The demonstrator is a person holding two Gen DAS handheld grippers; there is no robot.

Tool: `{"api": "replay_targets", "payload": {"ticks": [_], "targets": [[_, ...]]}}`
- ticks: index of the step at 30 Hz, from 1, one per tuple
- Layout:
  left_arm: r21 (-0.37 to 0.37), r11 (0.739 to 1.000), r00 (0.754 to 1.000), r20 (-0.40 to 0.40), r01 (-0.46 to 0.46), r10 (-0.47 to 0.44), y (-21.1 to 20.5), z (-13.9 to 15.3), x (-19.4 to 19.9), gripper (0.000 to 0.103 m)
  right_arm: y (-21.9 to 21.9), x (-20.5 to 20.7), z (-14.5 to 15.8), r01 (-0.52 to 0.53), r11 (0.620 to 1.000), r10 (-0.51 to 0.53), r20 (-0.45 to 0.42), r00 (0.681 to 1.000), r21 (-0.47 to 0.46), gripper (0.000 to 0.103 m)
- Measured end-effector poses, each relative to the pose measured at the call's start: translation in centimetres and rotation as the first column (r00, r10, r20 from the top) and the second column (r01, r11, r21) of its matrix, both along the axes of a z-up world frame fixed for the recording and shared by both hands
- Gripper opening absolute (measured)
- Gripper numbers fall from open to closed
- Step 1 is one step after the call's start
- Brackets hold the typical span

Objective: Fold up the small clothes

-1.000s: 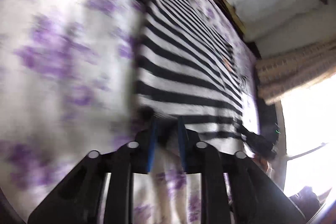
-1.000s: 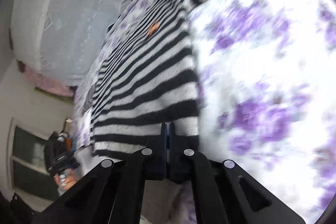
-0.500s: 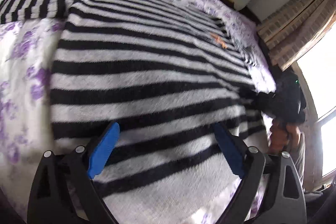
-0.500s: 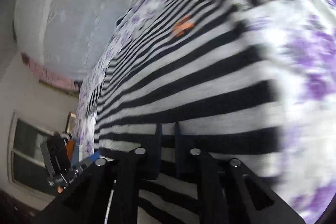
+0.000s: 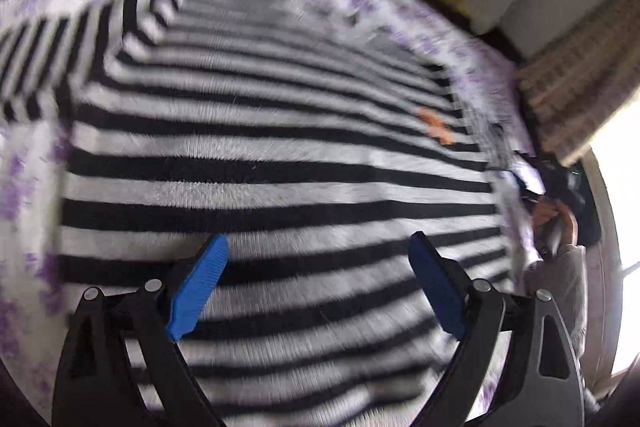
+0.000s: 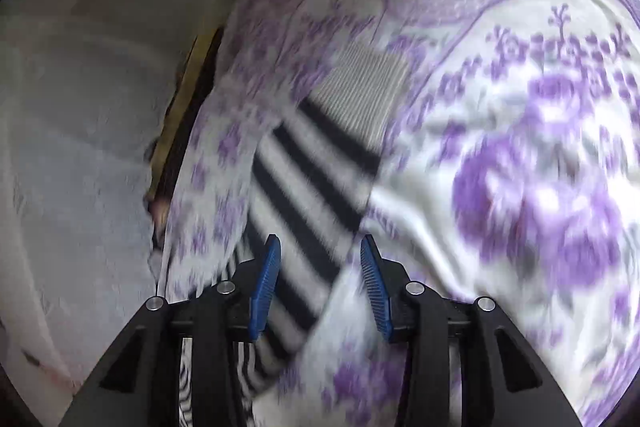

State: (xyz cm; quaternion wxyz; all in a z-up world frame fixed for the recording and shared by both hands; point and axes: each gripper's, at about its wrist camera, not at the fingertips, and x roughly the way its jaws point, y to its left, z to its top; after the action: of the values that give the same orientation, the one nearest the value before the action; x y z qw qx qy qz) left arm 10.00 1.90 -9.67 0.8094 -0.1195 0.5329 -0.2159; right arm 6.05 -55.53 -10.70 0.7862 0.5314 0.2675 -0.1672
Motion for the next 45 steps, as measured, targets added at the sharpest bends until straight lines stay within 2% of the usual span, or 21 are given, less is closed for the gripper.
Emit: {"api": "replay_targets", "payload": {"ticks": [1,4,6,8,10,13,15,16,18,19,20,22,25,28,31,34,35,37,39,42,45], "targets": [[0.014,1.000,1.000,-0.001,-0.006,0.006,-0.3,-0.5,0.5,0.089,-0.4,0.4,-0.2,0.008,1.000,-0.008,-0.001,1.000,-0.008,0.038],[0.100,0.995,0.998,0.059,0.007,-0.013,-1.8,-0.4,0.3,0.090,-1.6,0.7,-0.7,0.044,0.997,-0.043,0.015,0.999,-0.058,0.006],[0.166,0.986,0.995,0.092,0.026,-0.042,-2.7,-0.4,-0.3,0.090,-1.6,-1.3,0.5,0.099,0.985,-0.089,0.079,0.993,-0.141,0.006],[0.203,0.978,0.990,0.120,0.053,-0.078,-2.9,-0.3,-1.1,0.090,-1.9,-2.8,1.6,0.108,0.965,-0.101,0.040,0.994,-0.238,0.007],[0.222,0.972,0.983,0.149,0.076,-0.111,-2.5,-0.5,-1.7,0.091,-3.2,-3.6,0.4,0.126,0.966,-0.145,-0.068,0.987,-0.224,0.013],[0.218,0.973,0.973,0.195,0.078,-0.122,-1.7,-0.8,-2.5,0.091,-4.9,-5.8,-0.8,0.179,0.982,-0.177,0.036,0.983,-0.062,0.009],[0.183,0.981,0.976,0.194,0.057,-0.093,-1.0,0.0,-2.5,0.091,-4.2,-7.5,1.1,0.282,0.950,-0.279,0.038,0.959,-0.137,0.015],[0.158,0.986,0.979,0.186,0.054,-0.084,-0.8,0.4,-2.4,0.091,-3.4,-7.3,2.1,0.264,0.945,-0.259,0.052,0.964,-0.195,0.015],[0.085,0.995,0.985,0.155,0.060,-0.073,-0.7,1.4,-1.2,0.091,-0.9,-5.0,3.9,0.070,0.967,-0.050,0.086,0.995,-0.246,0.018],[0.058,0.996,0.988,0.137,0.065,-0.072,-1.3,2.2,0.1,0.091,0.7,-3.5,4.5,-0.024,0.967,0.050,0.097,0.994,-0.255,0.031],[0.055,0.996,0.989,0.132,0.067,-0.073,-1.8,2.5,0.7,0.091,2.9,-1.5,5.2,-0.116,0.955,0.150,0.106,0.983,-0.272,0.056],[0.057,0.995,0.989,0.124,0.080,-0.087,-3.4,3.0,2.6,0.091,6.2,1.5,5.7,-0.252,0.922,0.292,0.101,0.951,-0.292,0.085],[0.085,0.995,0.993,0.102,0.052,-0.061,-5.2,1.6,5.8,0.091,9.5,6.0,4.3,-0.456,0.854,0.483,0.058,0.874,-0.252,0.089],[0.106,0.994,0.994,0.107,-0.007,-0.005,-4.6,-0.7,7.9,0.091,9.0,7.0,2.1,-0.494,0.845,0.509,0.027,0.860,-0.207,0.086],[0.090,0.996,0.987,0.158,0.012,-0.026,-3.7,-0.6,7.1,0.092,5.3,4.6,2.5,-0.388,0.891,0.410,0.052,0.911,-0.234,0.083],[0.198,0.980,0.981,0.191,-0.006,-0.033,-3.3,-0.4,6.8,0.092,-0.4,0.9,2.7,-0.140,0.952,0.136,-0.034,0.990,-0.270,0.088],[0.250,0.968,0.980,0.199,-0.038,-0.013,-2.9,-0.4,7.1,0.092,-2.5,-0.7,2.5,-0.063,0.964,0.064,-0.004,0.998,-0.259,0.081],[0.332,0.931,0.974,0.210,-0.152,0.084,-1.9,0.1,7.7,0.092,-4.9,-2.9,2.2,0.004,0.989,0.006,0.063,0.998,-0.149,0.070],[0.272,0.939,0.964,0.214,-0.213,0.157,-1.4,1.6,8.0,0.092,-5.5,-5.2,4.0,0.104,0.981,-0.096,0.060,0.994,-0.163,0.072],[0.177,0.969,0.969,0.205,-0.175,0.138,-3.2,3.7,8.3,0.092,-5.4,-7.9,7.4,0.195,0.935,-0.176,0.092,0.980,-0.297,0.082],[0.209,0.972,0.966,0.254,-0.107,0.052,-9.0,5.6,8.3,0.097,-5.8,-9.7,7.4,0.197,0.940,-0.181,0.081,0.980,-0.277,0.082]]}}
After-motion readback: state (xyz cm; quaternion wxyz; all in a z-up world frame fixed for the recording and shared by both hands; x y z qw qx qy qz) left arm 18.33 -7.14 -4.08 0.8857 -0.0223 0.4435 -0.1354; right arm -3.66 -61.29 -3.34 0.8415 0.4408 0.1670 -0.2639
